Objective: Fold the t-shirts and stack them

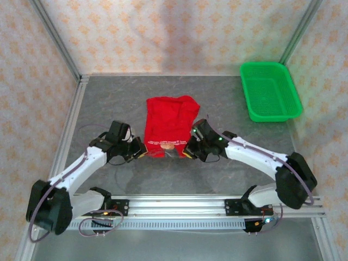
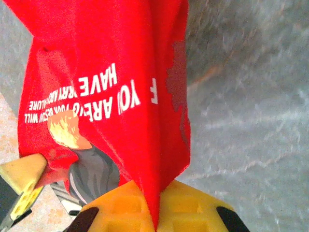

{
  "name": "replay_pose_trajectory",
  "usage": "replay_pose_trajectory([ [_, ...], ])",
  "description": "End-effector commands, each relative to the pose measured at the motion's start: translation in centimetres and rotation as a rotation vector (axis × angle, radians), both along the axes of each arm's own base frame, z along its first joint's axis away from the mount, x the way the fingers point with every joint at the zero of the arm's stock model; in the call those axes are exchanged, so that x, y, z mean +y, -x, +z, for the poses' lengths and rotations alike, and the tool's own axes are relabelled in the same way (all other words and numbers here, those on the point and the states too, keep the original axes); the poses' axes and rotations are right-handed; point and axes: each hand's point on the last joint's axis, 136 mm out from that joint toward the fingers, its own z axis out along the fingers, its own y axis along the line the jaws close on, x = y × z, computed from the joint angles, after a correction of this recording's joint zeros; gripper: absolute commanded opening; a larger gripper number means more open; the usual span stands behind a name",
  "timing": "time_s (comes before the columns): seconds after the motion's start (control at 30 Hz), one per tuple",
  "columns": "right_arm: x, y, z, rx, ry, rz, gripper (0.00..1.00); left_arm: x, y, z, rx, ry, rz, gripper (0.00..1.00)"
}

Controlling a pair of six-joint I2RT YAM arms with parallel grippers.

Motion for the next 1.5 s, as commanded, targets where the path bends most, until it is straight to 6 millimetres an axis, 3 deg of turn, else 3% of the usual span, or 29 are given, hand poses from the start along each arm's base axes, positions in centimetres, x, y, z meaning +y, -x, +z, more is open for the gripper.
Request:
replay_pose_trajectory([
  [0.0,-2.4,2.3,-0.8,0.051,0.111,-0.080,0.00,1.7,1.8,-0.4,0.052,-0.051,0.076,0.00],
  [0.13,-1.5,4.0,0.2,0.042,0.111,-0.059,0.00,1.8,3.2,1.5,0.030,-0.007,0.093,0.00],
  [0.3,-1.1,2.7,2.9,-0.024,0.122,-0.050,0.00,1.9,2.9,3.2,-0.008,-0.010,0.097,0.00],
  [0.5,-1.2,0.1,4.7,-0.039,0.153,-0.023,0.00,1.1,-0.3,5.6,-0.046,-0.011,0.089,0.00],
  [0.8,-2.0,-6.8,5.5,-0.026,0.125,-0.011,0.00,0.4,-6.3,6.6,-0.049,-0.029,0.085,0.00],
  [1.13,-2.7,-14.2,4.6,0.012,0.110,0.025,0.00,1.7,-12.8,6.6,-0.049,-0.021,0.084,0.00],
  [1.47,-4.5,-18.0,2.5,0.078,0.157,0.064,0.00,2.0,-18.2,4.5,-0.026,-0.036,0.069,0.00],
])
